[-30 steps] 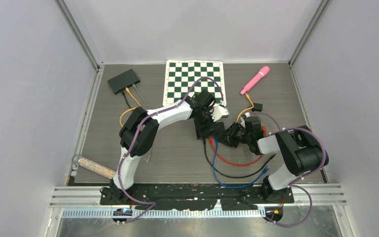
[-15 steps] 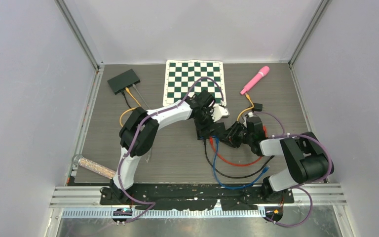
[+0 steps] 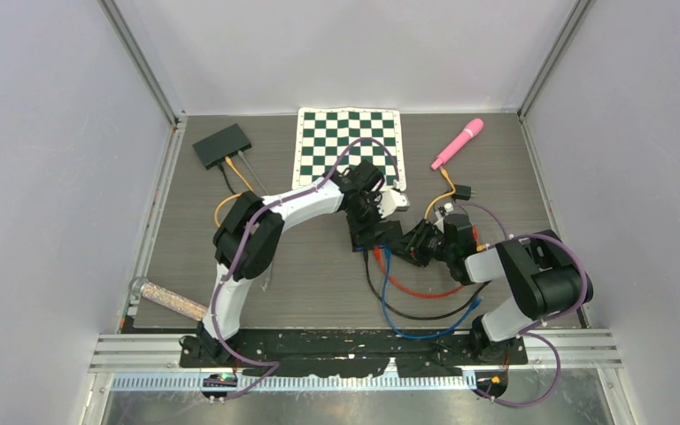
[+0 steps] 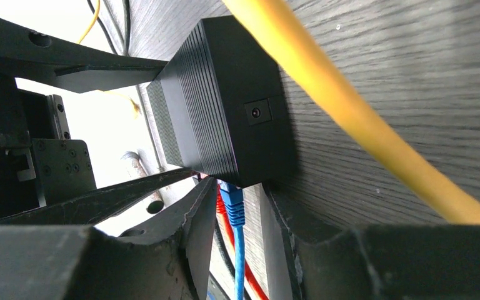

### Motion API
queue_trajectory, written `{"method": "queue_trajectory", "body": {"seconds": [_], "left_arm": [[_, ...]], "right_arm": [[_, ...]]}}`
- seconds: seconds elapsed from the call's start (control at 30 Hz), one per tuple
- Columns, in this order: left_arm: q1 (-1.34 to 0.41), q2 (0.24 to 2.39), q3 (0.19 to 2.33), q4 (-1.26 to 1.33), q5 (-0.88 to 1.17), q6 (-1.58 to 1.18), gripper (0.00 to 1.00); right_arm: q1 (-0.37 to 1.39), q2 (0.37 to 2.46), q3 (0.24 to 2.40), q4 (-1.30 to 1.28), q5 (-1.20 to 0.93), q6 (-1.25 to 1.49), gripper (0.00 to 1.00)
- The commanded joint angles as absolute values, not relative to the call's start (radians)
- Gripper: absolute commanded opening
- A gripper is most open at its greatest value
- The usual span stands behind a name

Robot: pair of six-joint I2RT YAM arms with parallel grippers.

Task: Pull the plug from the switch port
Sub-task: Pull the connector from the switch port.

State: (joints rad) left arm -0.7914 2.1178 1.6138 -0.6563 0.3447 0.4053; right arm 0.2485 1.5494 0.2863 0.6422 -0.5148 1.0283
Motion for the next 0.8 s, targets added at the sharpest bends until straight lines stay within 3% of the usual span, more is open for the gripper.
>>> {"method": "queue_trajectory", "body": {"seconds": [0.0,0.5,0.77], "left_arm": [[-0.809,2.118,1.629,-0.755,0.466,0.410,0.33],[-0.808,2.134,1.653,-0.766,0.457,0.402,0.32],[-0.809,2.135,1.656,-0.764,0.458,0.394,0.32]], "right_arm": [[0.245,1.591,0.290,0.558,-0.414,1.005,0.40],[0.265,1.575,0.153,0.736,-0.402,1.151,0.48],[0.315,1.588,0.183,0.736,-0.395,1.165,0.42]]}}
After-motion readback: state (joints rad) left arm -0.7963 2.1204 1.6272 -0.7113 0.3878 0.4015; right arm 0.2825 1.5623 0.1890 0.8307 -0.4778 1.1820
